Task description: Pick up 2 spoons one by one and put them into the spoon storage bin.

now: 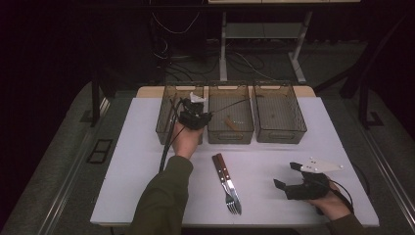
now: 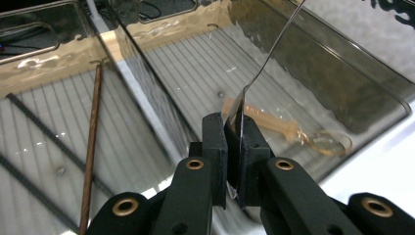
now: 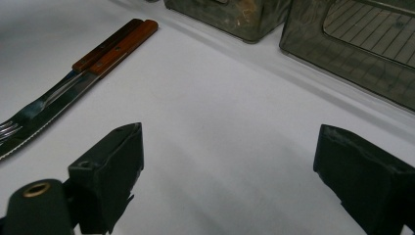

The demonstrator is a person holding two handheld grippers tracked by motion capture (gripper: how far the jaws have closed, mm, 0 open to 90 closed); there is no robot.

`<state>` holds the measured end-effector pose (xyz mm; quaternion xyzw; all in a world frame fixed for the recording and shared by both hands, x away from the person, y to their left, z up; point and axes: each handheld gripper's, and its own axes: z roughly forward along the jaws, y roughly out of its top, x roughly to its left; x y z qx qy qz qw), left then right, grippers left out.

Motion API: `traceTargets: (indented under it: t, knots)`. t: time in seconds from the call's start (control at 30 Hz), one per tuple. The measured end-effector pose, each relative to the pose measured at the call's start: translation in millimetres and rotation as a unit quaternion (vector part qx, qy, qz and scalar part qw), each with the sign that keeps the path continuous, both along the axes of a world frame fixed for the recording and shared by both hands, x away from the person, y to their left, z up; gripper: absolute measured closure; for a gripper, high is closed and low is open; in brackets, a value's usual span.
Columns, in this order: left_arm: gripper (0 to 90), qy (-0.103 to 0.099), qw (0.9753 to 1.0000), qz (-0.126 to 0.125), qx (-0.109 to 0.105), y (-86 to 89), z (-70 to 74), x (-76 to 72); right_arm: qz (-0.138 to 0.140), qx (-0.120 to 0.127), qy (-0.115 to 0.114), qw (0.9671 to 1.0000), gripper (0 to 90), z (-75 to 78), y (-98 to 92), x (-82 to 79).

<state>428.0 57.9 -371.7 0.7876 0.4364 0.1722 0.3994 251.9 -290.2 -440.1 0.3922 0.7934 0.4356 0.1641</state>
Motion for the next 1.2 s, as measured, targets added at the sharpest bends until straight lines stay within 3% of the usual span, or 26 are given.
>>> traceTargets:
  t: [0.2,0.43,0.6,0.83,1.07,1.2]
  knots:
    - [84.0,0.005,0.9999,0.006,0.009,-14.7,-2.7,11.3,0.002,0.002,-0.001,1.0000,11.7,0.8,-0.6,-0.5]
    - [83.6,0.026,0.9995,0.011,0.016,-23.7,-12.0,16.3,0.002,0.004,-0.002,1.0000,11.7,1.3,-0.8,-0.8]
    - [68.8,0.012,0.9998,0.010,0.010,-26.8,-12.2,15.5,0.004,0.005,-0.003,1.0000,11.7,1.6,-0.5,-1.0]
    - [57.4,0.003,1.0000,-0.007,0.000,-22.0,-6.6,12.9,0.004,0.002,-0.003,1.0000,11.7,1.2,-0.4,-0.6]
    - [43.4,-0.010,0.9992,-0.037,-0.011,-16.6,-0.2,3.2,0.005,0.002,-0.002,1.0000,11.7,0.9,-0.3,-0.5]
    - [36.5,-0.018,0.9976,-0.067,0.001,-10.5,4.3,-6.4,0.004,0.001,-0.003,1.0000,11.7,1.0,-0.5,-0.6]
